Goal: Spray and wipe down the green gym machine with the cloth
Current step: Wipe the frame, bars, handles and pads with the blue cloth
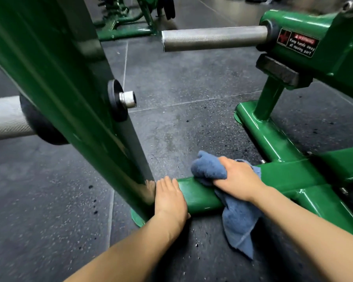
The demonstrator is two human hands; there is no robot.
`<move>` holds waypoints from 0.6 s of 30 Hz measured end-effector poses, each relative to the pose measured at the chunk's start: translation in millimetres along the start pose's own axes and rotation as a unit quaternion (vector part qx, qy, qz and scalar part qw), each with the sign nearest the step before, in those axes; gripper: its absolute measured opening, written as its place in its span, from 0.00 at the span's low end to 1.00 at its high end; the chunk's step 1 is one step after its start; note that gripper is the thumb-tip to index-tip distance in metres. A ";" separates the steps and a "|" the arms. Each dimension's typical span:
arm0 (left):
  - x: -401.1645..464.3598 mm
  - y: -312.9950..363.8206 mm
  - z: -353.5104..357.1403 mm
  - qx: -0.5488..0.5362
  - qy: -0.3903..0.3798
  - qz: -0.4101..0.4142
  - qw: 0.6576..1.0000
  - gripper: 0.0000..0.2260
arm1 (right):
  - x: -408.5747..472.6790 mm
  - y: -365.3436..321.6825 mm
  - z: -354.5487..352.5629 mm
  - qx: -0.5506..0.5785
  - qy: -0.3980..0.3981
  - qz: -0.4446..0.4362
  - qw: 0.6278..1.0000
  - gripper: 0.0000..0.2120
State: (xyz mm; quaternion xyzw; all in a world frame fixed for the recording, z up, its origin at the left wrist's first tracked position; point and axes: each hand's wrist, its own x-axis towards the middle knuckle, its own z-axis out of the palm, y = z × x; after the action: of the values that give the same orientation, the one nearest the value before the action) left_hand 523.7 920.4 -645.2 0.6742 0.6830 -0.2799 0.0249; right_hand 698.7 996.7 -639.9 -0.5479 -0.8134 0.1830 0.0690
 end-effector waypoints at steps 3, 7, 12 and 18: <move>-7.2 6.1 10.5 -0.009 0.004 -0.006 1.000 0.36 | 21.2 -13.6 -3.5 -0.045 -0.059 0.074 0.994 0.21; -14.4 11.4 18.6 -0.047 0.029 -0.013 0.998 0.25 | 38.3 -59.1 10.3 -0.020 -0.119 0.045 0.992 0.22; -26.7 13.4 25.7 -0.041 0.080 0.020 0.996 0.23 | 31.5 -94.7 26.6 0.014 -0.118 -0.037 0.992 0.16; -48.2 16.2 48.7 -0.053 0.127 0.080 0.987 0.31 | 1.0 -37.8 23.8 0.077 -0.040 -0.102 0.991 0.19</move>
State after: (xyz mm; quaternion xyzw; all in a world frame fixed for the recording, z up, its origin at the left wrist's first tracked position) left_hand 526.4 855.4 -672.0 0.7545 0.6383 -0.1526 -0.0044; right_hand 658.1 979.8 -647.8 -0.4469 -0.8509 0.2588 0.0962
